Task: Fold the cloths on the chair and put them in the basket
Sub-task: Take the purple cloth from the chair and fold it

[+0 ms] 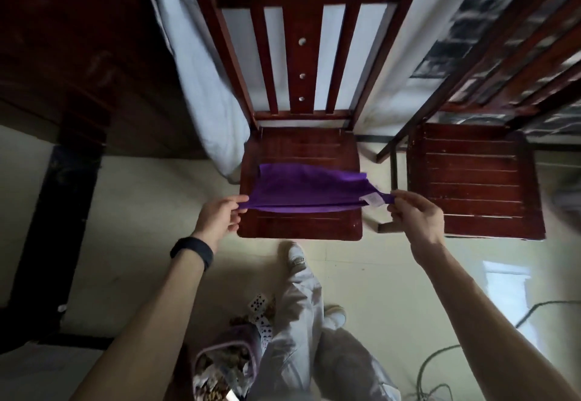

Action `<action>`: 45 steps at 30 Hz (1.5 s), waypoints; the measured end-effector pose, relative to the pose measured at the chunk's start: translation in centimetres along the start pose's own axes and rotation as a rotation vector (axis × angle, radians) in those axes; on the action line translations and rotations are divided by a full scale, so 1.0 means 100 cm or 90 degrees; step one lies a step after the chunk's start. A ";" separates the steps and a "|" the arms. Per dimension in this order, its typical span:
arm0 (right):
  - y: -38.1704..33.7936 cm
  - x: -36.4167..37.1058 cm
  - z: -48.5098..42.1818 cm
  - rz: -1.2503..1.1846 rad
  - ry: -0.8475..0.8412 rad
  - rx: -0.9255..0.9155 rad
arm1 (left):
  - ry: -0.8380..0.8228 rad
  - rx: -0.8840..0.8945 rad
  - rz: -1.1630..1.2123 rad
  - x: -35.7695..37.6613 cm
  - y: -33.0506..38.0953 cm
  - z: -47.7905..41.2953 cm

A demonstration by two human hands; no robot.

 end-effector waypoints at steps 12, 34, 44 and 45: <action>-0.196 -0.033 0.137 0.502 -0.078 -0.639 | 0.345 0.514 -0.657 -0.084 0.174 0.177; -0.197 0.031 0.074 0.783 -0.145 -0.545 | 0.342 0.562 -0.942 -0.074 0.188 0.110; -0.233 0.065 0.022 0.731 -0.105 -0.548 | 0.420 0.597 -0.873 -0.087 0.234 0.058; -0.233 0.066 0.020 0.716 -0.094 -0.554 | 0.437 0.608 -0.865 -0.087 0.235 0.057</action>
Point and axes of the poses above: each hand's wrist, its own z-axis away from the middle knuckle, its own x-axis out of the palm, y = z × x, the point moved 9 cm from there along -z, towards the middle knuckle, and after that the axes turned 15 degrees about -z, right-handed, at the moved point
